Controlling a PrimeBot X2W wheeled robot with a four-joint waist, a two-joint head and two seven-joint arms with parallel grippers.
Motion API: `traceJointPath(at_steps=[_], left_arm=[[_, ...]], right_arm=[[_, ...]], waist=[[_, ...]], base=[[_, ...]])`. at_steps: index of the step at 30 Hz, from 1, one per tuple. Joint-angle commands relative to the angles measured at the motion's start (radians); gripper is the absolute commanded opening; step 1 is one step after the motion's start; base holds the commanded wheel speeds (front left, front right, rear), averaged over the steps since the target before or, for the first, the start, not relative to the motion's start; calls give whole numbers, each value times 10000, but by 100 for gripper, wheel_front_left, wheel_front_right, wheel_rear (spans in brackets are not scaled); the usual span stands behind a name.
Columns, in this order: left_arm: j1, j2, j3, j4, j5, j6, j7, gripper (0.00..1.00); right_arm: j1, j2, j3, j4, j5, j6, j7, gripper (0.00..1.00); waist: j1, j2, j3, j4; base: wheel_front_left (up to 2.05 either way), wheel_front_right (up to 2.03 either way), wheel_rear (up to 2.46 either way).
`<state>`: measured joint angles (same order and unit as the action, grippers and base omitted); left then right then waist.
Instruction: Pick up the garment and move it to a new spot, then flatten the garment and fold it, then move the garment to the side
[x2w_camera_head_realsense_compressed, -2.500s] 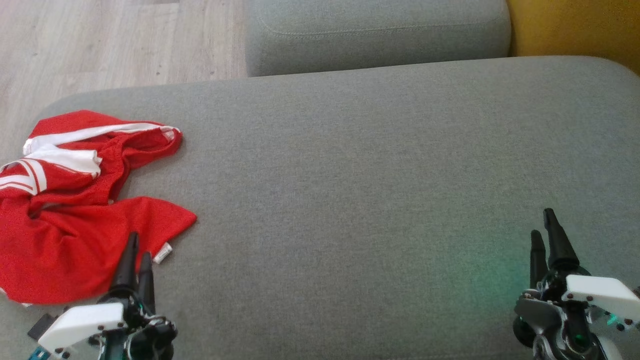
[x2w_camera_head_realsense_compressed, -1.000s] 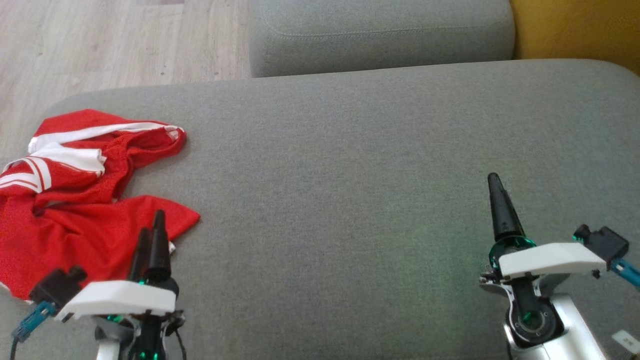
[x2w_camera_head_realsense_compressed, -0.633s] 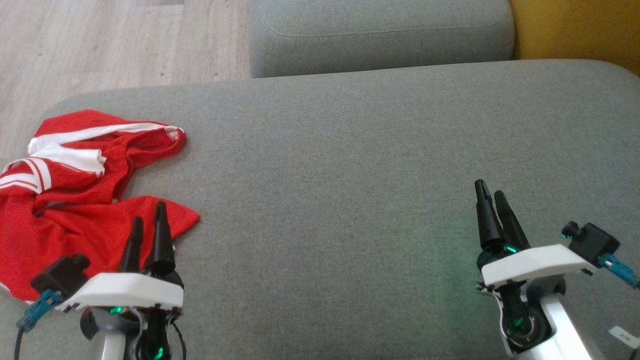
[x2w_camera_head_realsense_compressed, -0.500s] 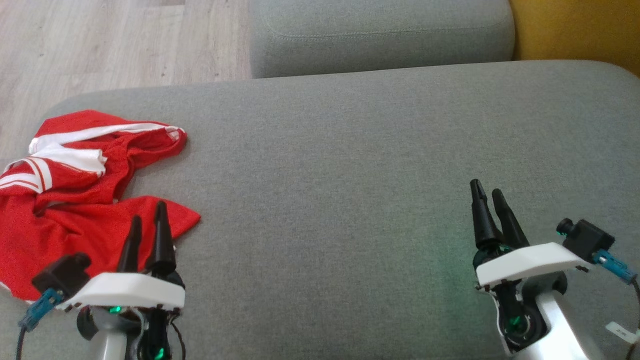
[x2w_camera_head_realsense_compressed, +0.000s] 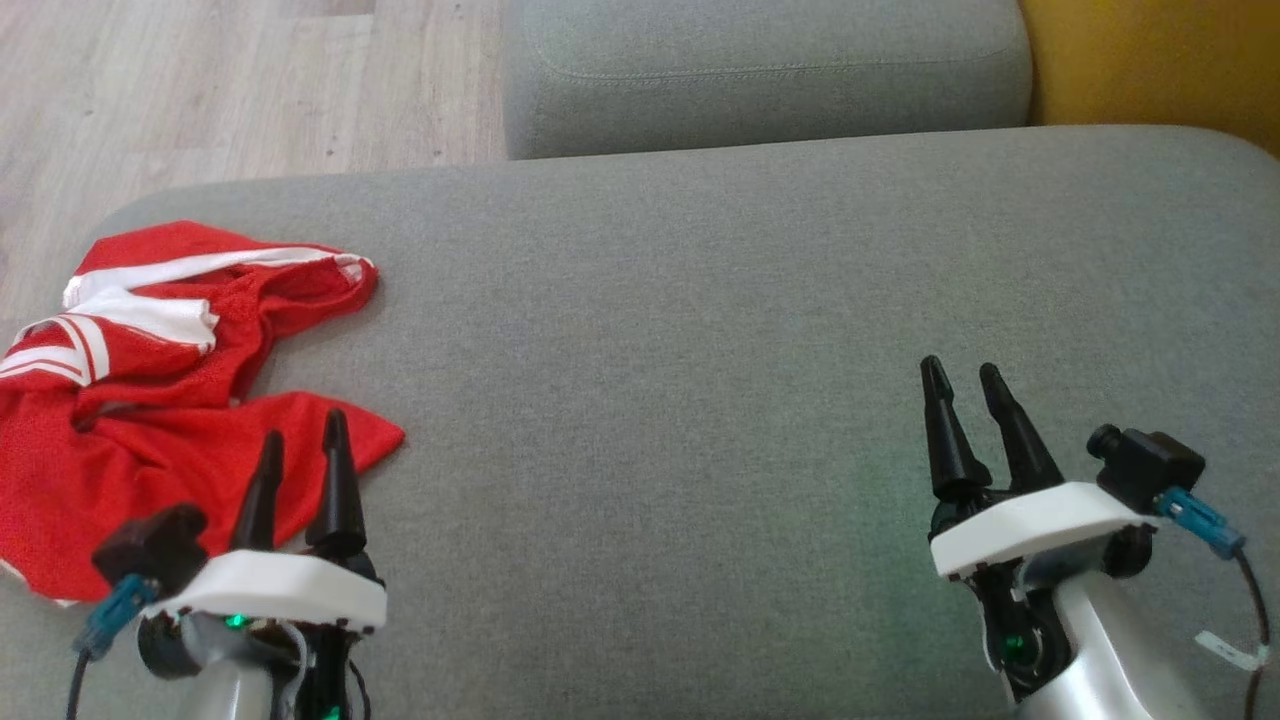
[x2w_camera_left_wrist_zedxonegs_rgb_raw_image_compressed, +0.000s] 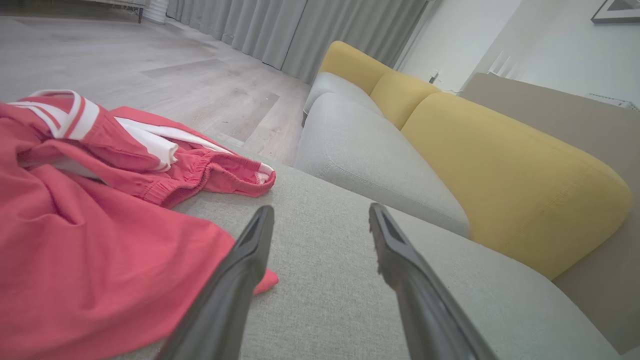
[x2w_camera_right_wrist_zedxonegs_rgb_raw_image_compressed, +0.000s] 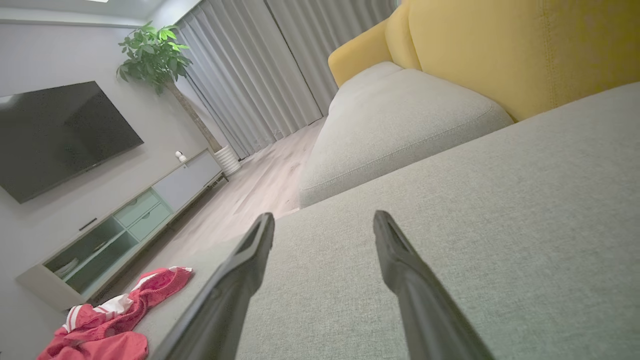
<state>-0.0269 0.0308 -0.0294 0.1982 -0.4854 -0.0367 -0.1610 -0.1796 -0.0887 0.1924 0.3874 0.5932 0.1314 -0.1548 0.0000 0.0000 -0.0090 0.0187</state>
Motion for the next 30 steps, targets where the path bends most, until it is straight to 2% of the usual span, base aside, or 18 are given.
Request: traceJointPath(at_steps=[1, 14, 30], left_arm=[[-501, 162, 128, -339, 335, -48, -130, 100], [-605, 176, 158, -296, 1894, -27, -510, 100], [-617, 192, 206, -492, 3618, 47, -949, 100]], right_arm=[[-620, 68, 95, -304, -375, -6, -183, 100], [-711, 285, 60, -210, -2170, -6, -567, 100], [-935, 343, 347, 26, -3788, -7, -1009, 100]], waist=[[0, 0, -3, 4], [0, 0, -32, 5], [0, 0, -89, 5]], base=[[0, 0, 0], [0, 0, 0], [0, 0, 0]])
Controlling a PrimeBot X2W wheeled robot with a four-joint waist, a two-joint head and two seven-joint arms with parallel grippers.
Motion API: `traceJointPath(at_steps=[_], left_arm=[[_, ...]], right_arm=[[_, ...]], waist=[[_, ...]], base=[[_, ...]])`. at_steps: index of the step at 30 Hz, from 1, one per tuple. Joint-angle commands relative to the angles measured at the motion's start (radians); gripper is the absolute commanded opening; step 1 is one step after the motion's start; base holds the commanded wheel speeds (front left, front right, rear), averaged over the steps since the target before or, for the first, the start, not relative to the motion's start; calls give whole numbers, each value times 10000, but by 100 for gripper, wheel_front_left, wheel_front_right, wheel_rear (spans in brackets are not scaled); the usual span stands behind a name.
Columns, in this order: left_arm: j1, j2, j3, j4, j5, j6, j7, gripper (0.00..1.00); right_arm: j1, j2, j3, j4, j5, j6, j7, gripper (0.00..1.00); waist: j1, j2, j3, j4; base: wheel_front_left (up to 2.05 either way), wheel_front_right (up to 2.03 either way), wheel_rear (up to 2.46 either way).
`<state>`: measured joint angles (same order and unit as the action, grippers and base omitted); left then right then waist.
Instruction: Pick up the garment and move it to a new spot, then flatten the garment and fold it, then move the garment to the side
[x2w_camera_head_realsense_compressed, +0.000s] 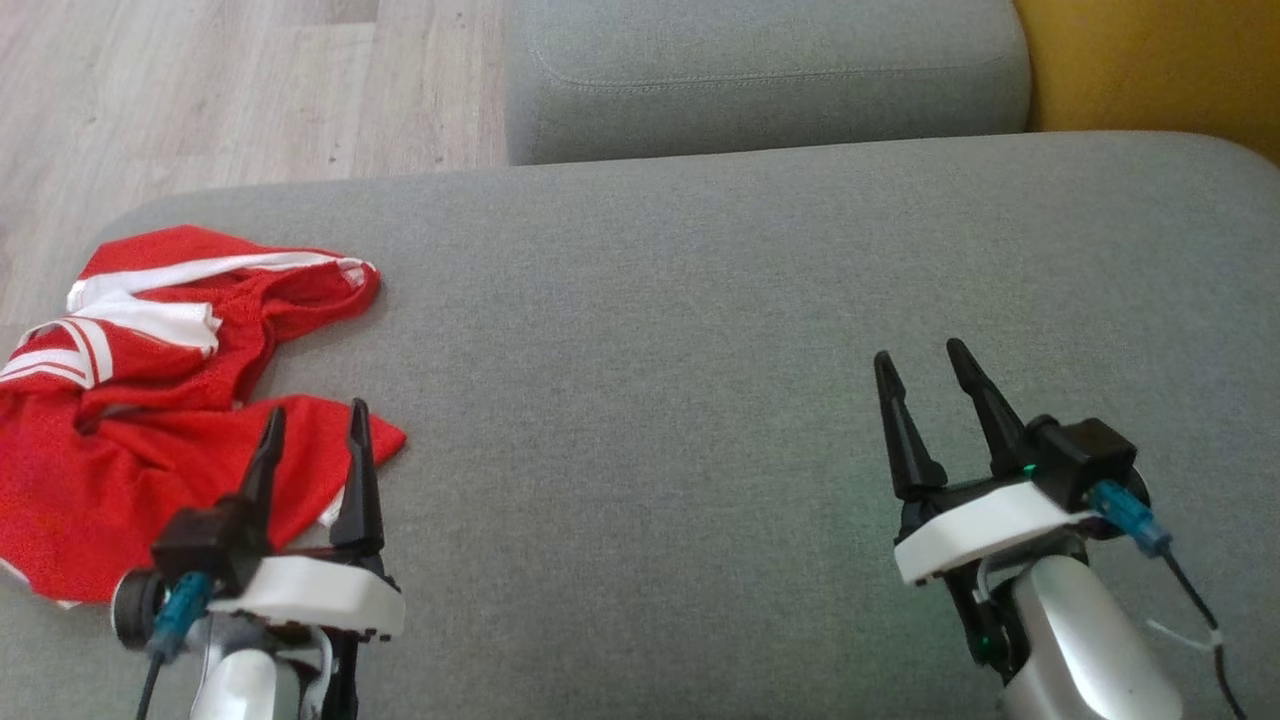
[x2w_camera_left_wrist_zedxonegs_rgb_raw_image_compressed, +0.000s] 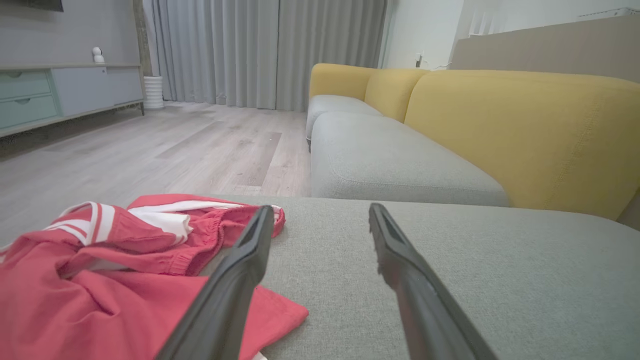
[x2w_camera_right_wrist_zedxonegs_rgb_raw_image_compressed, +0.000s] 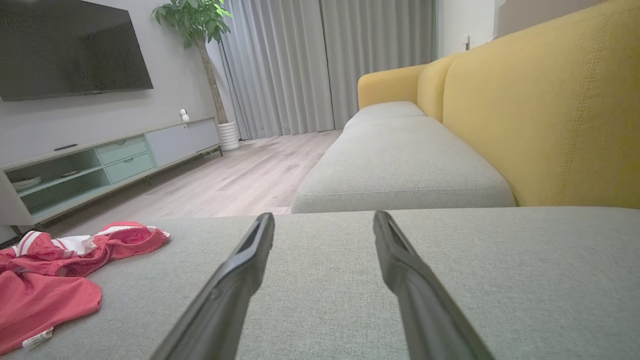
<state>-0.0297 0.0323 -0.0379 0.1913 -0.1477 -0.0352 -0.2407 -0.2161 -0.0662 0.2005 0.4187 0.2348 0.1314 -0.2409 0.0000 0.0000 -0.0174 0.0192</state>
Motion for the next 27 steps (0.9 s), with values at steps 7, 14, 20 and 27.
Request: traceJointPath(at_steps=[7, 14, 20, 27], left_arm=[[-517, 179, 361, -492, 477, 1, -210, 100], [-505, 179, 359, -441, 459, -26, -210, 100], [-511, 179, 338, -386, 451, -25, -210, 100], [-525, 179, 329, -319, 403, 9, -210, 100]], right_arm=[[-548, 136, 230, -309, -338, -7, -208, 100], [-522, 146, 203, -300, -276, -7, -208, 100], [-527, 150, 242, -288, -257, -7, -208, 100], [-538, 153, 416, -349, -217, -7, -208, 100]], waist=[[0, 0, -51, -17], [0, 0, -68, -26], [0, 0, -75, -22], [0, 0, -98, 33]], base=[[0, 0, 0], [0, 0, 0], [0, 0, 0], [0, 0, 0]])
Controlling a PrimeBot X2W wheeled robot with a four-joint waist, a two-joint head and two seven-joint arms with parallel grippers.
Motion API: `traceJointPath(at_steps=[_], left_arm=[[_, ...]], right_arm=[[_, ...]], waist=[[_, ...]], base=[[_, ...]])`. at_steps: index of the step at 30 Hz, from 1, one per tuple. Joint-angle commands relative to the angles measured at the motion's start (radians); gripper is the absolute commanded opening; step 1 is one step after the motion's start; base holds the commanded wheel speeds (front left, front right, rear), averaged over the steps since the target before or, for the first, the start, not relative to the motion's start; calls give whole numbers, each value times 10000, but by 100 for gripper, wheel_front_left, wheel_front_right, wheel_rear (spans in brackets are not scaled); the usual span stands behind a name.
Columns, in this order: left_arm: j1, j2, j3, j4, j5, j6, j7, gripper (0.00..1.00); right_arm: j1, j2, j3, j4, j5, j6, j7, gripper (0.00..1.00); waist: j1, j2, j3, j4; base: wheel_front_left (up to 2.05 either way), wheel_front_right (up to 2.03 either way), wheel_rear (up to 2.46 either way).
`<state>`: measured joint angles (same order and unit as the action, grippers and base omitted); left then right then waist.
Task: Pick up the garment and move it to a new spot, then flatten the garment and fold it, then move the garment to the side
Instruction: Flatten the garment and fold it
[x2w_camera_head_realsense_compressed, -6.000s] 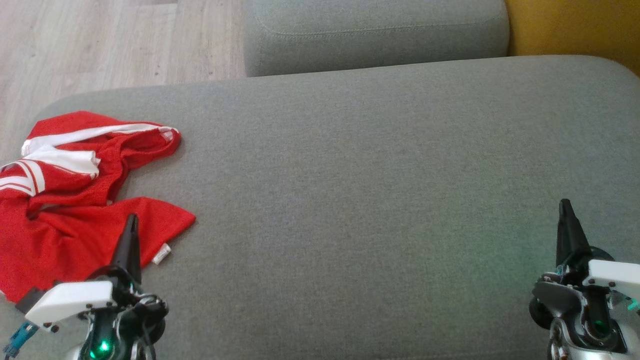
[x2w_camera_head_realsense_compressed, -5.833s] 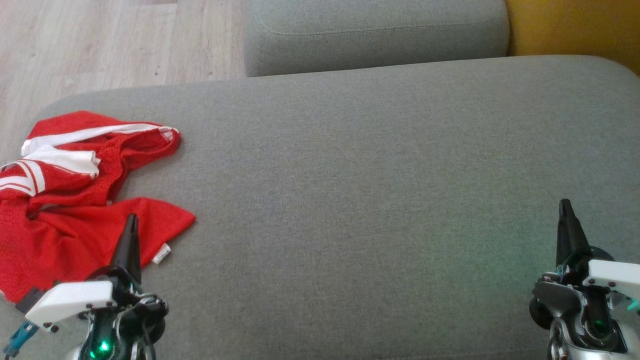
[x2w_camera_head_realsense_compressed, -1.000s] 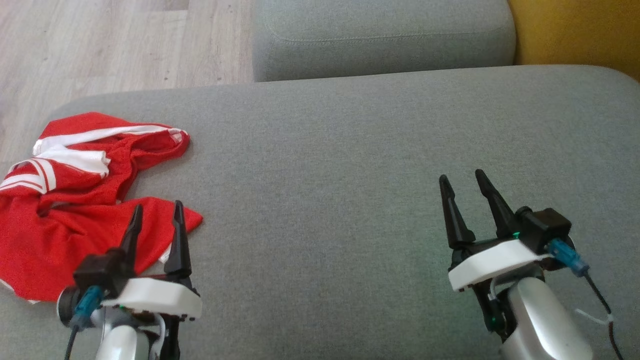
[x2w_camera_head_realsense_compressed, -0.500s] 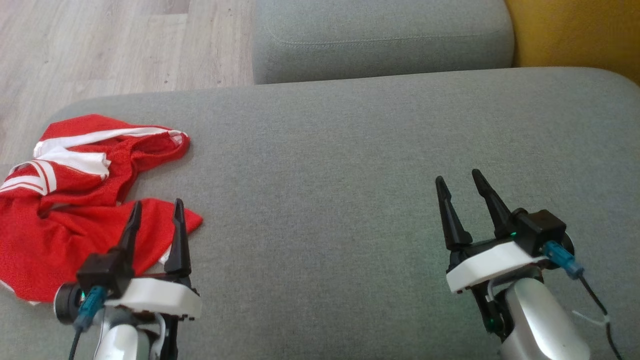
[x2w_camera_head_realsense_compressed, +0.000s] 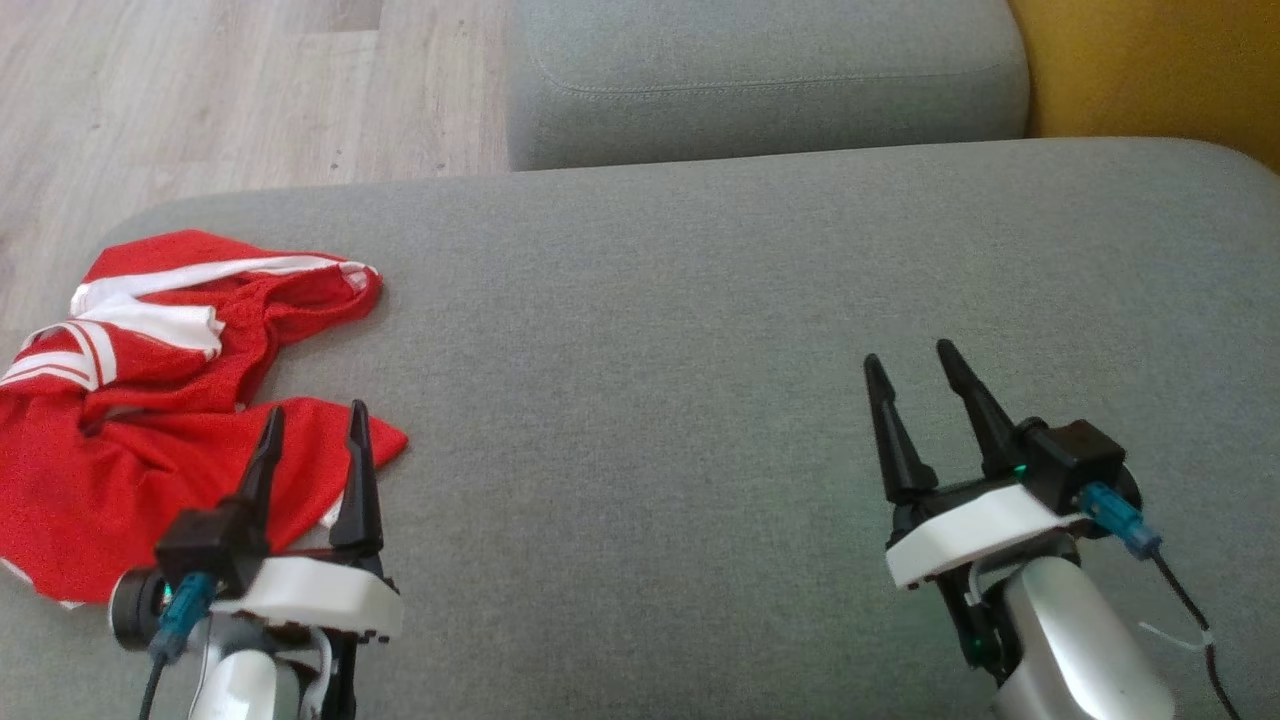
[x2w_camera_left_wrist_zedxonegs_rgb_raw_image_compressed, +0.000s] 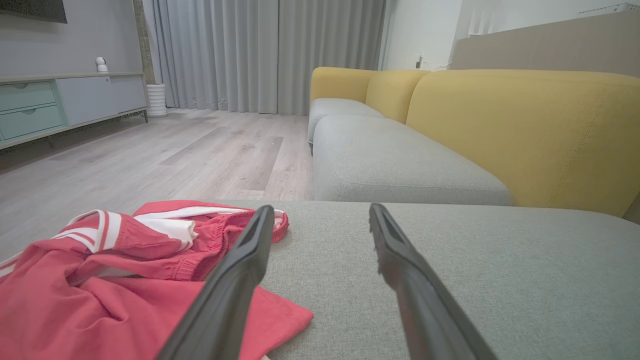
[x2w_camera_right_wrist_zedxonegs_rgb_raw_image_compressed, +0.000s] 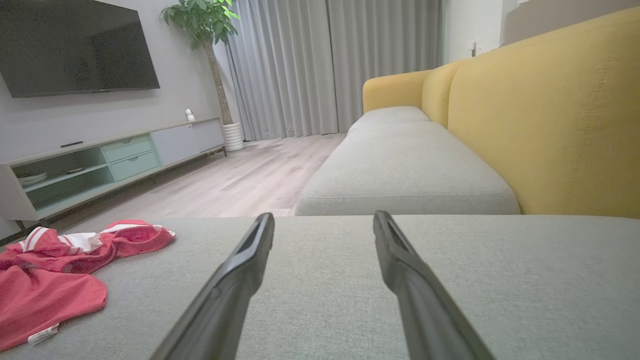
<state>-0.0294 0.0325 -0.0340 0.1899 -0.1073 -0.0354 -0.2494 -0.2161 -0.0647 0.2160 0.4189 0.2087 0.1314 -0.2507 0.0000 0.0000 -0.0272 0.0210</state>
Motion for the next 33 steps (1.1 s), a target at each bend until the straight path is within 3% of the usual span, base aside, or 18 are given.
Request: traceJointPath(at_steps=[1, 9, 25, 33], left_arm=[[-534, 177, 296, -303, -17, 16, -124, 100], [-615, 177, 396, -174, -130, 161, -124, 100], [-369, 177, 1049, -102, -235, 326, -124, 100], [-269, 177, 1214, -6, -235, 284, -124, 100]], right_arm=[[-534, 138, 345, -394, 105, -7, -111, 100], [-476, 125, 667, -484, 405, -7, -111, 100], [-171, -6, 1502, -692, 1049, -7, -111, 100], [-130, -63, 1680, -833, 1188, -7, -111, 100]], waist=[[0, 0, -2, 43], [0, 0, -5, 621], [0, 0, -187, 3309], [0, 0, -240, 4099]], base=[[0, 0, 0], [0, 0, 0], [0, 0, 0], [0, 0, 0]])
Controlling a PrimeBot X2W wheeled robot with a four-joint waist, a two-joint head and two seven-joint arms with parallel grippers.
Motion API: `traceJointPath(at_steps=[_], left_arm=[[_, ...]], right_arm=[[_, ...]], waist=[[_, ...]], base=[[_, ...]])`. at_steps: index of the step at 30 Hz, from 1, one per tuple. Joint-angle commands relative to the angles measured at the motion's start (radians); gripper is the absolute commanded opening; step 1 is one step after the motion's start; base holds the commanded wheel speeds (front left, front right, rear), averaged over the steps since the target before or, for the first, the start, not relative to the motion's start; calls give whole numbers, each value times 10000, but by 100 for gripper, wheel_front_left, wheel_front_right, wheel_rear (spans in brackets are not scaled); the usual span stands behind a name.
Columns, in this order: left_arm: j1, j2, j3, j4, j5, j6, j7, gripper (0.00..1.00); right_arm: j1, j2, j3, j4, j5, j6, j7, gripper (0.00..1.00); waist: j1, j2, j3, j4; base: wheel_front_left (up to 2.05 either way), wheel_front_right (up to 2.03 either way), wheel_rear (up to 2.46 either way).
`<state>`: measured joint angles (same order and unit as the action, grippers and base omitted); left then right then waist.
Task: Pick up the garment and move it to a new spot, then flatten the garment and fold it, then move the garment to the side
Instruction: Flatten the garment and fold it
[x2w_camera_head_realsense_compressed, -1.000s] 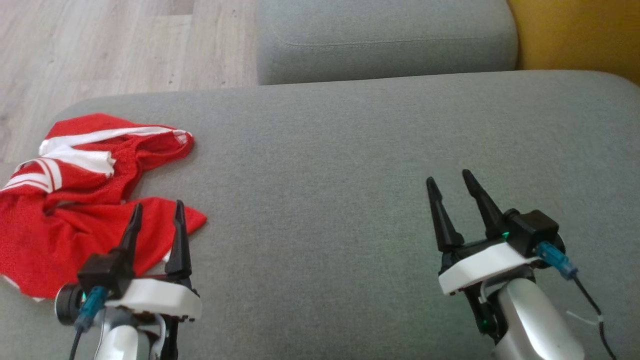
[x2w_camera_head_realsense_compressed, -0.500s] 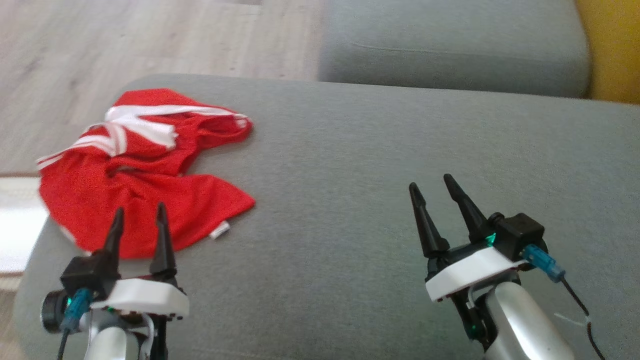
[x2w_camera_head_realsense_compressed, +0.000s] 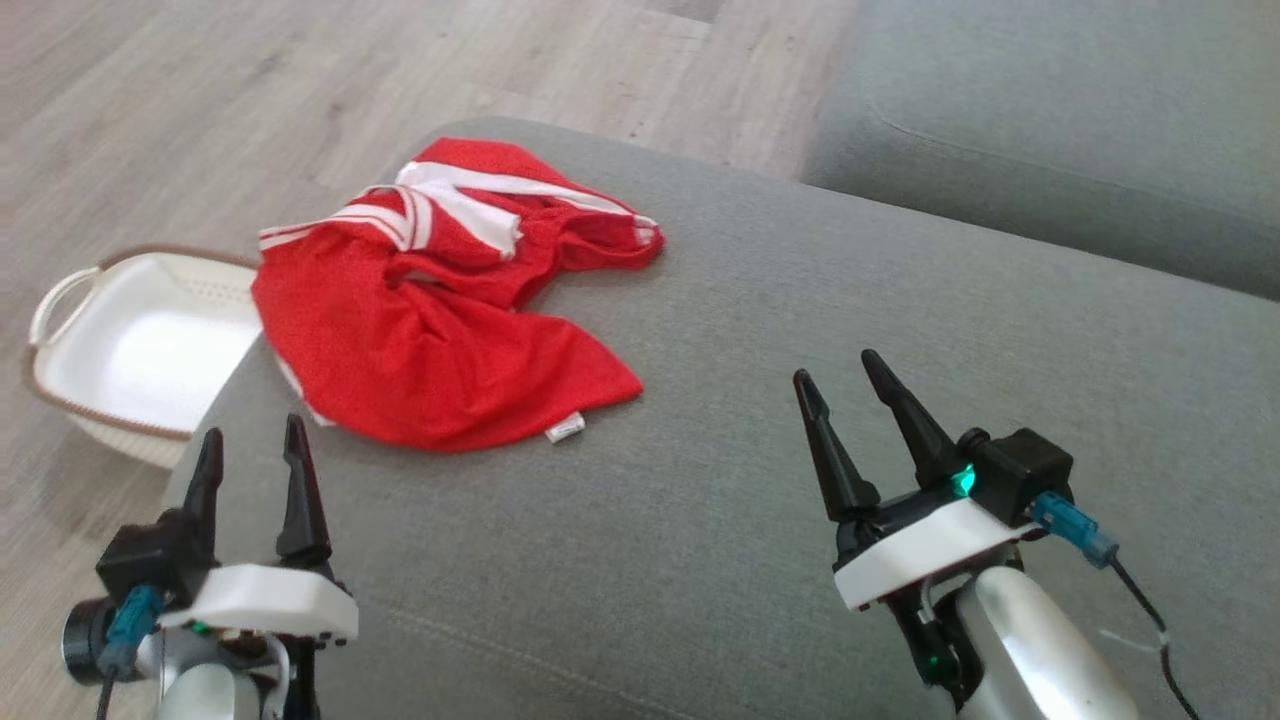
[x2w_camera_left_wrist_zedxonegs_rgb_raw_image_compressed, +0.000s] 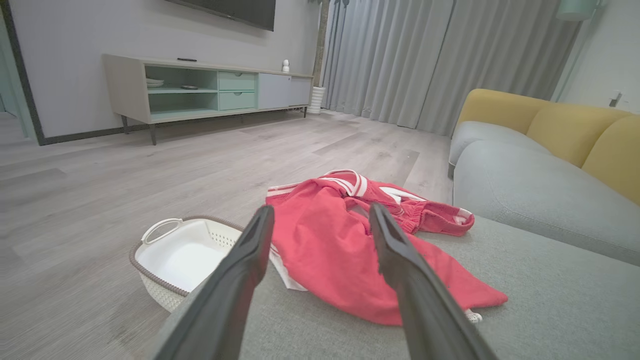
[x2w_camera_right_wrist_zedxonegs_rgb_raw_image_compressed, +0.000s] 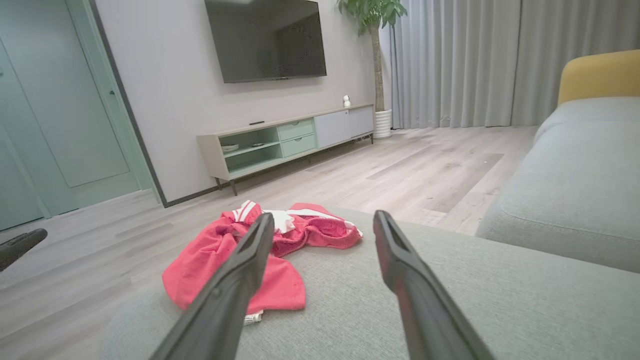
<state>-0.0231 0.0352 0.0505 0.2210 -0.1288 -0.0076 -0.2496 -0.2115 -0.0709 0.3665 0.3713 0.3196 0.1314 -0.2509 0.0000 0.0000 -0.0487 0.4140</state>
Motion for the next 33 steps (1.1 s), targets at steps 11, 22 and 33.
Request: traceJointPath(at_steps=[11, 22, 33], left_arm=[[-588, 150, 420, 36, -536, -189, -103, 100], [-3212, 1389, 649, -333, -1812, -840, 3435, 100], [-5729, 2589, 1186, 3610, -3318, -986, 6818, 100]], right_arm=[[-192, -17, 153, -809, 69, -7, -109, 100], [-474, -260, 83, -1663, -165, -7, -109, 100], [-1036, -588, 138, -2015, -212, -7, -109, 100]], waist=[[0, 0, 13, 254], [0, 0, 727, -165], [0, 0, 1959, -1604]], base=[[0, 0, 0], [0, 0, 0], [0, 0, 0]])
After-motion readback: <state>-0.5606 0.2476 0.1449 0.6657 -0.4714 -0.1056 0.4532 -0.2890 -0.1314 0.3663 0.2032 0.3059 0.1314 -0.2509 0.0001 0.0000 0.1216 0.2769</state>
